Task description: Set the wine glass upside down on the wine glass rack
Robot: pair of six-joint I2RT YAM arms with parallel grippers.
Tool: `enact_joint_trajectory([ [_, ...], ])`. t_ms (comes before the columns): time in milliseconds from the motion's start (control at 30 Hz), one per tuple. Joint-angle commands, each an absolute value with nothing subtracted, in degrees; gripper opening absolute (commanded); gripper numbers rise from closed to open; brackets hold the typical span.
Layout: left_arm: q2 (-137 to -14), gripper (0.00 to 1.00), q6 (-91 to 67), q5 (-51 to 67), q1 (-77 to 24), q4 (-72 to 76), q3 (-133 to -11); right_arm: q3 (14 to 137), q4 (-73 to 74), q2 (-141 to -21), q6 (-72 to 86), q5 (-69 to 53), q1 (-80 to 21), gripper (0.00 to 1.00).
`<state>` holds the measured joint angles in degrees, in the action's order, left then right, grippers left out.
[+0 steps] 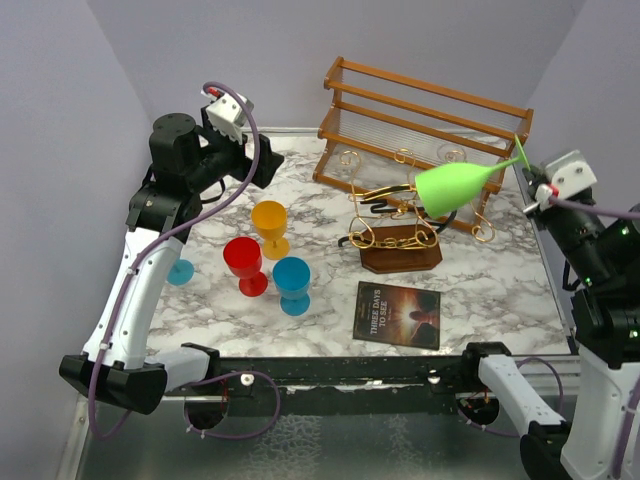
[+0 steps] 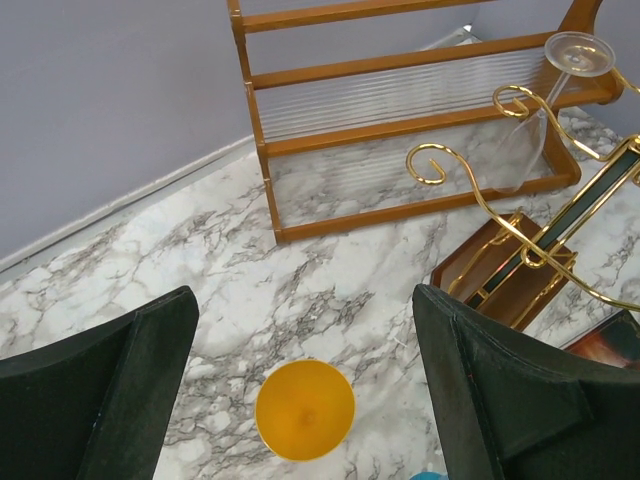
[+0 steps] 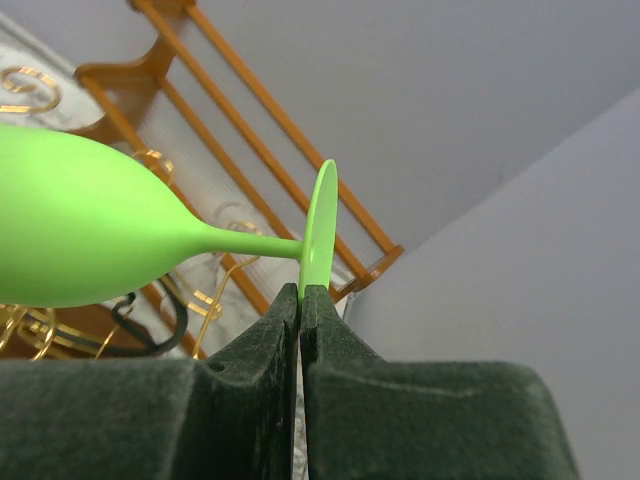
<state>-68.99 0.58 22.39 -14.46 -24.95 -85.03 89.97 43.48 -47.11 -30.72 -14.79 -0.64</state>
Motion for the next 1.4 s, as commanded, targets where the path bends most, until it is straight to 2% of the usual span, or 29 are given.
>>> enact_joint_trajectory([
  [0, -67.63, 0.92, 2.16, 21.52, -13.97, -22.95, -84.31, 87.20, 55.87, -42.79, -40.84, -19.97, -0.19, 0.01],
  [367, -66.18, 0.91, 3.30, 21.23, -13.11, -21.40, -82.63, 83.41, 70.41, -37.36, -54.66, -25.30, -0.38, 0.01],
  [900, -66.31, 0.91, 3.61, 21.50, -12.03, -20.32, -82.62, 82.46, 72.75, -46.43, -65.81, -19.30, -3.51, 0.01],
  [1367, -67.43, 0.91, 3.33, 22.03, -11.09, -20.19, -83.26, 80.20, 65.24, -53.90, -68.27, -17.09, -3.50, 0.01],
])
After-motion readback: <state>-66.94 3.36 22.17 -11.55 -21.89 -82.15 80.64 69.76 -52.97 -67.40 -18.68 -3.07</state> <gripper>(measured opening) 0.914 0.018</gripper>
